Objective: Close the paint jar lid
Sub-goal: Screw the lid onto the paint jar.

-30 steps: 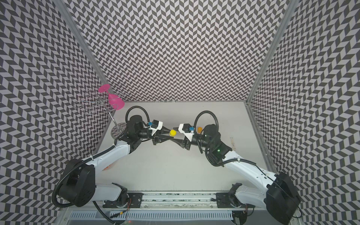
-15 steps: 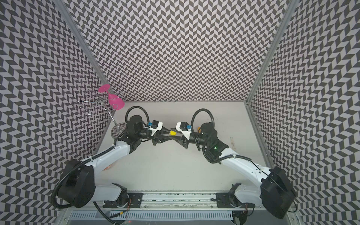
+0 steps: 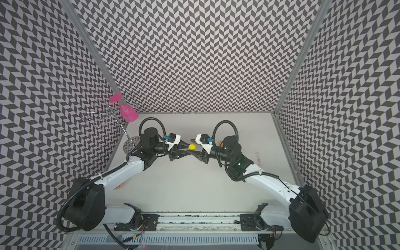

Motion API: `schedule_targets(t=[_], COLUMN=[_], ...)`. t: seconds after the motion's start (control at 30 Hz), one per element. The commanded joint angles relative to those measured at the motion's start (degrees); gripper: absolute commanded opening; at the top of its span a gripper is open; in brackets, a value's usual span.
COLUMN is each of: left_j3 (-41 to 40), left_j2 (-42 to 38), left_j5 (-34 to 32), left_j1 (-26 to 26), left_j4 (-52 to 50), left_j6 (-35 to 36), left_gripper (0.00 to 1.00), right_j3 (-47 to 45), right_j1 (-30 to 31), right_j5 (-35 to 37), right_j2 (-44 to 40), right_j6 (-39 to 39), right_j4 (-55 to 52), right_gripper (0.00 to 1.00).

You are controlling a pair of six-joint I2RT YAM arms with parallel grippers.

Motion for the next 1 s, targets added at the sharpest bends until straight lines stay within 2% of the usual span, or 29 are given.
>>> schedule_targets(t=[0.0,0.27,0.5,0.57,0.73,0.97], left_j3=[1.7,1.8,2.0,2.0,2.0,2.0], left_j2=[-1.0,-1.1,-1.0,-0.9,-0.9,-0.8], left_j5=[0.9,0.8,0.6,0.6,0.6,0.5], left_j1=[-0.3,-0.3,-0.3,-0.3,-0.3,-0.3], left_j4=[-0.3,-0.4,-0.6,-0.6,-0.7,-0.8], left_j6=[1.1,1.0,1.1,1.1,1.0,1.1], left_gripper=[0.28,0.27,0.27,0.27,0.27,0.27], right_j3=[1.4,1.8,2.1,2.1,1.9,2.3], right_j1=[-0.1,-0.1,-0.1,-0.2,-0.1,-0.1], right_j5=[2.1,0.0,-0.1,-0.1,0.2,0.4], right_j2=[0.5,1.8,1.9,1.8,1.4,0.6], right_j6=[0.5,0.9,1.1,1.2,1.5,2.1], right_j4=[2.9,3.0,2.9,2.9,3.0,2.3], right_gripper=[0.51,0.49,0.39,0.39,0.53,0.48])
